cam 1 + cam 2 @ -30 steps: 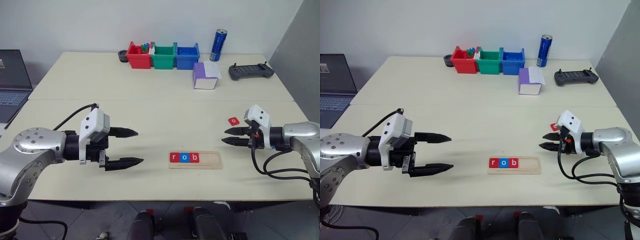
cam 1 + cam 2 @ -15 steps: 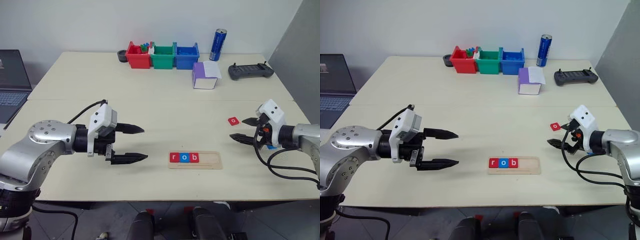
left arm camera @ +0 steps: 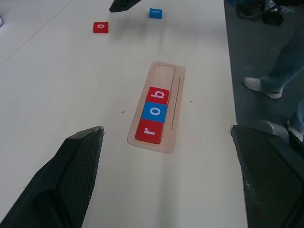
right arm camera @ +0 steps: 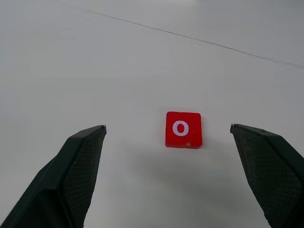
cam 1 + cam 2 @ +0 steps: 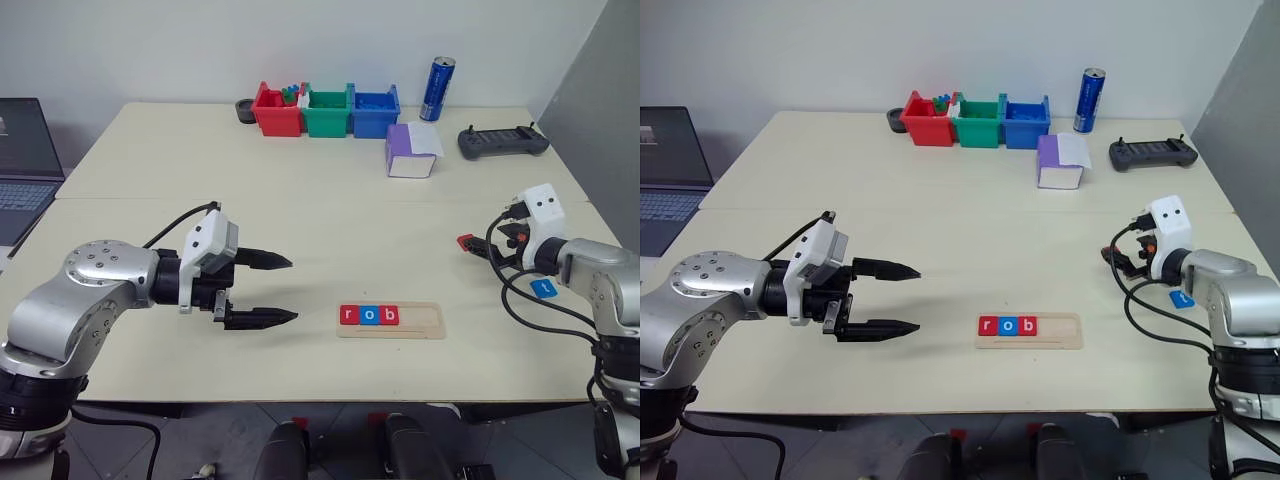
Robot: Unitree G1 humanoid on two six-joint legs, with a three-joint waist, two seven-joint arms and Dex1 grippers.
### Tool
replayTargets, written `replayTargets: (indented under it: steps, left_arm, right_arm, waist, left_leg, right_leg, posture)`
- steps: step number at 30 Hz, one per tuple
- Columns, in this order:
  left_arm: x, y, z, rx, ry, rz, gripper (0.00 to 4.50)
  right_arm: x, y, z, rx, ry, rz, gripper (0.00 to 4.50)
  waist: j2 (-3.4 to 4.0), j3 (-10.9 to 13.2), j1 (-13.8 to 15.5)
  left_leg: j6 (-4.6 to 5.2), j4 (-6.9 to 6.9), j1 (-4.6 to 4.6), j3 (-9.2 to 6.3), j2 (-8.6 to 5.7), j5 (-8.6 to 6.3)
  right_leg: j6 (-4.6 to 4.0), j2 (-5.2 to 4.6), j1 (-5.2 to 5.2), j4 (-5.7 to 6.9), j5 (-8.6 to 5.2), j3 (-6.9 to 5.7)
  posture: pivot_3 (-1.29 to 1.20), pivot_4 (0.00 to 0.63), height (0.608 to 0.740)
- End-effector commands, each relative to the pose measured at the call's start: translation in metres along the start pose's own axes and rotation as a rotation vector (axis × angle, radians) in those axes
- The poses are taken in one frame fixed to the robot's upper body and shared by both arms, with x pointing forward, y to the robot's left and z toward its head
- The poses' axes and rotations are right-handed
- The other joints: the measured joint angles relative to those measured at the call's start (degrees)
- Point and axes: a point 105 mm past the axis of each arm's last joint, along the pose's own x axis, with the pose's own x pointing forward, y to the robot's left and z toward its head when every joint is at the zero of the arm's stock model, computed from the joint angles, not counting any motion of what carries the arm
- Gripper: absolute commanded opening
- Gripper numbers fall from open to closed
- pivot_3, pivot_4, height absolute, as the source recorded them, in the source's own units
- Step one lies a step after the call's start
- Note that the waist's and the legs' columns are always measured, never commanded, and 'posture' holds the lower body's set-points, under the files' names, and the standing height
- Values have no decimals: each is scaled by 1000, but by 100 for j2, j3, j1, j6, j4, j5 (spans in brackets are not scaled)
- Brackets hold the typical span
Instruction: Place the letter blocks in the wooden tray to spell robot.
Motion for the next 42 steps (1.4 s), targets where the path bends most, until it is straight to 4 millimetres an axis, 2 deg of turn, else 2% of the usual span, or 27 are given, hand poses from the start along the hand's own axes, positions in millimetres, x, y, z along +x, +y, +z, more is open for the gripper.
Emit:
replayTargets:
  steps: [1,10,13,19,27,42]
  left_arm:
    - [-7,-3,8,37,-6,9,4500]
    - [-8,-3,8,31,-12,31,4500]
    - [-8,-3,9,32,-13,36,4500]
    - [-11,-6,10,30,-11,50,4500]
    - [-11,-10,10,23,-13,69,4500]
    - [-12,-9,9,14,-13,91,4500]
  right_arm:
    - [-3,-9,14,19,-30,-37,4459]
    - [10,-3,10,1,25,33,4459]
    - [17,-8,5,-24,58,48,4459]
    - [26,-23,16,-35,69,18,4459]
    - [32,-22,25,-46,59,39,4459]
    - [39,-21,26,-31,61,36,4459]
  waist:
    - [0,0,-1]
    - [0,0,-3]
    - [0,0,-6]
    - [1,0,-22]
    - [1,0,-12]
    - [1,1,-14]
  left_leg:
    - [0,-2,0,0,0,0]
    - [0,-2,0,0,0,0]
    - [0,0,0,1,0,0]
    - [0,-2,-1,1,0,0]
    - [0,-2,-3,1,0,0]
    - [0,-2,-2,0,0,0]
  right_leg:
    - [-1,0,-3,1,0,0]
    - [-1,1,-4,2,-1,0]
    - [-1,1,-4,2,-1,1]
    - [-2,1,-7,3,0,1]
    - [-2,0,-7,1,0,1]
    - [-2,1,-7,3,0,1]
  posture:
    - [0,150,740]
    - [0,150,740]
    - [0,150,740]
    - [0,150,740]
    - [0,150,740]
    - [0,150,740]
